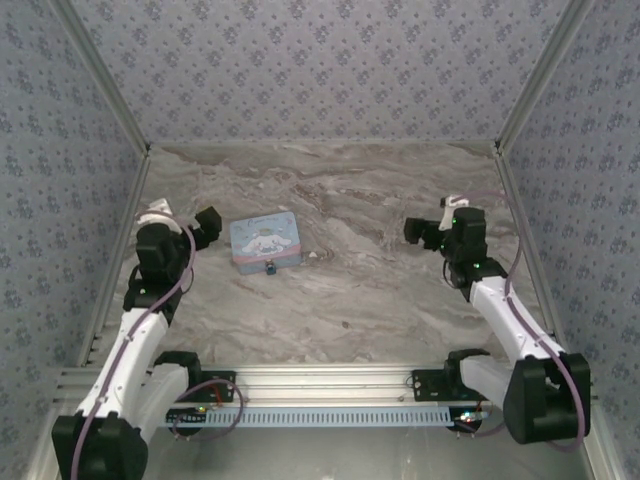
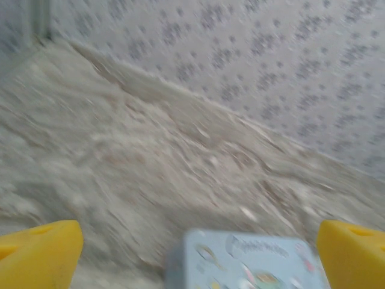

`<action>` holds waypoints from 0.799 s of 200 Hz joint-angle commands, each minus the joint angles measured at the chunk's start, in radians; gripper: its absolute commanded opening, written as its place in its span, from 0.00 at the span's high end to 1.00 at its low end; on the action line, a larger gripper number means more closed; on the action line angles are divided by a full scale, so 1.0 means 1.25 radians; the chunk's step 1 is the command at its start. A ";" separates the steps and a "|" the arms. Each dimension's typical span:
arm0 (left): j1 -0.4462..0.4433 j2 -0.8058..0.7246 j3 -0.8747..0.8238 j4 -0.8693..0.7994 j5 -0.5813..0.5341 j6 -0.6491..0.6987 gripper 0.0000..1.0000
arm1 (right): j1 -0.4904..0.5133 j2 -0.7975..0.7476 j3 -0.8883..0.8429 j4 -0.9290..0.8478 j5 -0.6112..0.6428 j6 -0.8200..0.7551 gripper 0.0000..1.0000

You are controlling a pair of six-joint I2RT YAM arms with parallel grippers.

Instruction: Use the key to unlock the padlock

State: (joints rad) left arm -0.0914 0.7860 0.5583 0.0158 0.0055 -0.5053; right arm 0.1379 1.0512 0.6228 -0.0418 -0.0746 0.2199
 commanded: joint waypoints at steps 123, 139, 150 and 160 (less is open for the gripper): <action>-0.373 -0.013 -0.098 0.041 0.101 -0.248 0.02 | 0.567 0.215 0.205 -0.561 0.032 0.226 0.27; -0.378 -0.019 -0.104 0.039 0.098 -0.248 0.02 | 0.604 0.276 0.239 -0.568 0.042 0.224 0.29; -0.379 -0.025 -0.108 0.032 0.092 -0.248 0.02 | 0.624 0.323 0.263 -0.576 0.047 0.218 0.31; -0.380 -0.031 -0.110 0.027 0.087 -0.246 0.02 | 0.639 0.360 0.284 -0.584 0.056 0.217 0.33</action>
State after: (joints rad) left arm -0.5579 0.7723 0.4324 0.0265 0.1413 -0.8055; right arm 0.8948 1.4181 0.9092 -0.6987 -0.0391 0.4892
